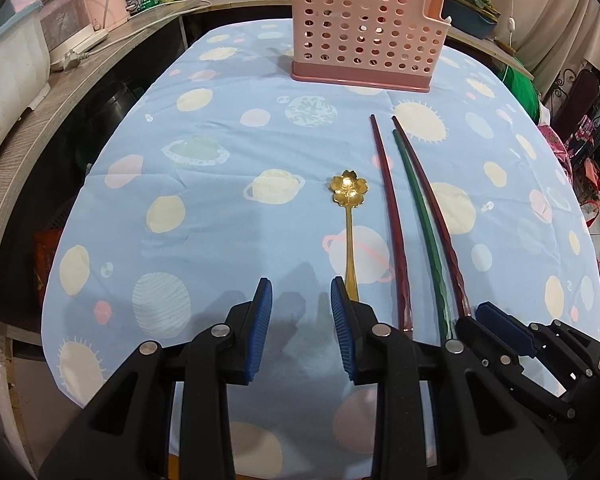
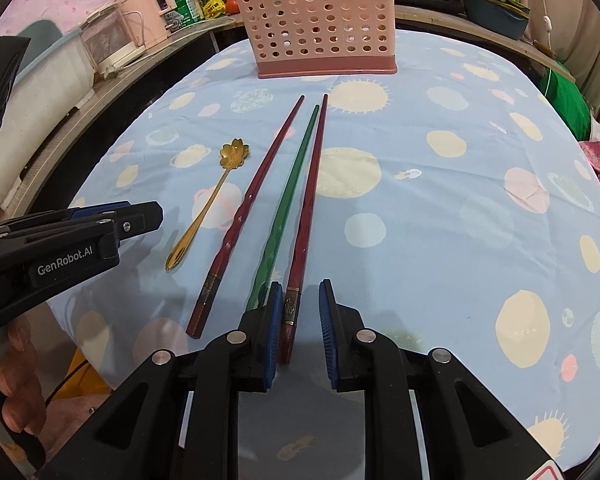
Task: Organize utensils
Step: 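Grasp the gold flower spoon with left gripper while right grasps a dark red chopstick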
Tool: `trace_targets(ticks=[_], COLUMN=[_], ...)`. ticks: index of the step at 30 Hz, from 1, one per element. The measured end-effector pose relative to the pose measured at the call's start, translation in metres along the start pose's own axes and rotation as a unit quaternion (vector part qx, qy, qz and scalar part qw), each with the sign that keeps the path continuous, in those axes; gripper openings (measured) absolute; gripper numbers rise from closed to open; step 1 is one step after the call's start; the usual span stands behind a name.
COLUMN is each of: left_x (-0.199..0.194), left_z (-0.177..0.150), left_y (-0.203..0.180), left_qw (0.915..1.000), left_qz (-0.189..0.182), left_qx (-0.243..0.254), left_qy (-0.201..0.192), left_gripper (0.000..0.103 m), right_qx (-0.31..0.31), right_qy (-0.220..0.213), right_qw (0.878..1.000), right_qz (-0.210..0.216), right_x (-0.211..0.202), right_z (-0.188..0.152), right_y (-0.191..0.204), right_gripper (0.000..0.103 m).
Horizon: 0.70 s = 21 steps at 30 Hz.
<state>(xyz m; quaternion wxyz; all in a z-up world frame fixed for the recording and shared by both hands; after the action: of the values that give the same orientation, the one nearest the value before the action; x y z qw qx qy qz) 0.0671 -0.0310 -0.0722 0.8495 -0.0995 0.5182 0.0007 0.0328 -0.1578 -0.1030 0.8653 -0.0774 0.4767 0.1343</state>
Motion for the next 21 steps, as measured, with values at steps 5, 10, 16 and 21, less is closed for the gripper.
trace_targets(ticks=[5, 10, 16, 21], left_x=[0.003, 0.005, 0.006, 0.007], left_z=[-0.001, -0.003, -0.005, -0.011], left_y=[0.0, -0.001, -0.001, -0.004], left_qw=[1.0, 1.0, 0.9999, 0.9997], left_qz=[0.001, 0.003, 0.003, -0.009], left_qx=[0.0, 0.002, 0.003, 0.008], left_qy=[0.005, 0.008, 0.012, 0.022], left_gripper=[0.029, 0.029, 0.029, 0.029], right_qx=[0.005, 0.005, 0.007, 0.012], right_qy=[0.0, -0.001, -0.002, -0.001], right_qw=[1.0, 1.0, 1.0, 1.0], right_qz=[-0.003, -0.005, -0.006, -0.007], right_x=[0.001, 0.002, 0.003, 0.002], right_z=[-0.001, 0.0, 0.0, -0.001], right_y=[-0.005, -0.007, -0.008, -0.009], right_gripper=[0.008, 0.006, 0.007, 0.007])
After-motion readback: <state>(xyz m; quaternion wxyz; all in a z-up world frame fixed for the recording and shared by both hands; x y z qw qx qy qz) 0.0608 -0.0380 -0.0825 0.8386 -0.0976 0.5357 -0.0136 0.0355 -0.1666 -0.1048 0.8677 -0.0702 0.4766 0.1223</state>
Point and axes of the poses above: each gripper's, at about its wrist camera, not at the fingertips, and x roughly the way its jaws point, y to its left, z to its top, the point moved 3 cm from there along x, roughly the way its jaws point, and after that the axes turned 15 degrees about -x, right-handed, at the moved point
